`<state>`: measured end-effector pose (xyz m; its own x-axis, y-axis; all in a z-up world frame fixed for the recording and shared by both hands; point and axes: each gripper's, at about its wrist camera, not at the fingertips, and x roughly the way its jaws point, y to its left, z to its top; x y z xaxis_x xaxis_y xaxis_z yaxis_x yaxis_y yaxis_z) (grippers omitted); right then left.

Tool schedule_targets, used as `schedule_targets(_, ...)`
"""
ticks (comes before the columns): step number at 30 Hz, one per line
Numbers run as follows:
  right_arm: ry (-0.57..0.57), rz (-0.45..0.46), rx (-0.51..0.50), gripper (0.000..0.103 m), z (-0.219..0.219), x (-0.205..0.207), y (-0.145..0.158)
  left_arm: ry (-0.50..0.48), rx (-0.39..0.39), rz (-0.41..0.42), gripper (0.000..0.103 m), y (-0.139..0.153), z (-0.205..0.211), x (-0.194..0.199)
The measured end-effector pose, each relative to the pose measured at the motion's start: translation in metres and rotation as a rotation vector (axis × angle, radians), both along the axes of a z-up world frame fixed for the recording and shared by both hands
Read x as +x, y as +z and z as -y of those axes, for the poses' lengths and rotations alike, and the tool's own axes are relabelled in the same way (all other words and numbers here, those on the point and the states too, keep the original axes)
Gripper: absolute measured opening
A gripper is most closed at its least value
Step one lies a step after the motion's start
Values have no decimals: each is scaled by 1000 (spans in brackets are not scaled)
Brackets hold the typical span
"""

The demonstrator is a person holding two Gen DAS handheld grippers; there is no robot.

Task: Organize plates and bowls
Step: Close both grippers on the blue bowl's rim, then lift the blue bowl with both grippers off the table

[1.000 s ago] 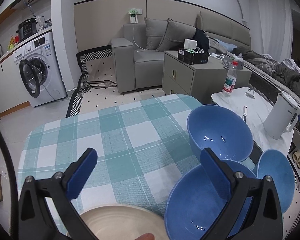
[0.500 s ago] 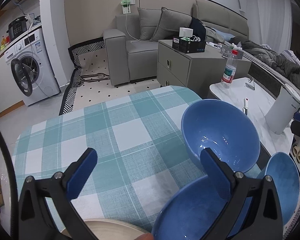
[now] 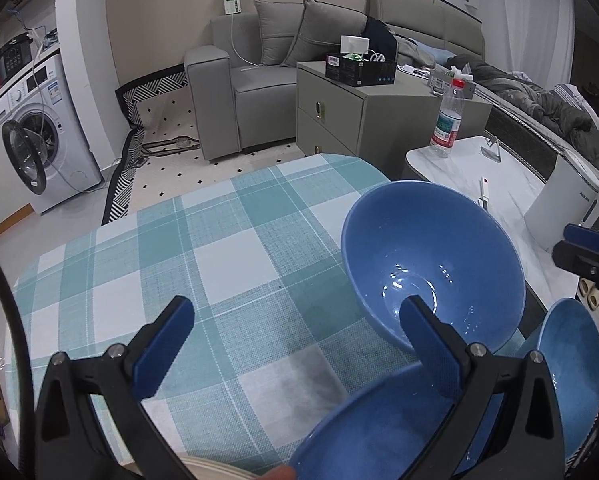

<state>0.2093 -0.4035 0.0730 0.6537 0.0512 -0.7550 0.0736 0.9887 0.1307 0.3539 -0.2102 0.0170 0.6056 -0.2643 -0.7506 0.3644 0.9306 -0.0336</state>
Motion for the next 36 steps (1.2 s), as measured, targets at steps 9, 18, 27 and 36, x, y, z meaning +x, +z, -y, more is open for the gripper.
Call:
schedule_targets(9, 24, -56, 3, 78, -8, 20, -16, -62, -5, -53, 93, -9, 13, 8)
schedule_targets(18, 59, -104, 11, 62, -18, 35, -30, -95, 11, -93, 78, -14, 20, 14)
schedule_targets(27, 62, -137, 15, 47, -19, 44, -43, -117, 2, -134, 56, -21, 24, 19)
schedule_targets(36, 67, -144, -1, 32, -23, 46, -47, -148, -6, -156, 34, -24, 32, 20)
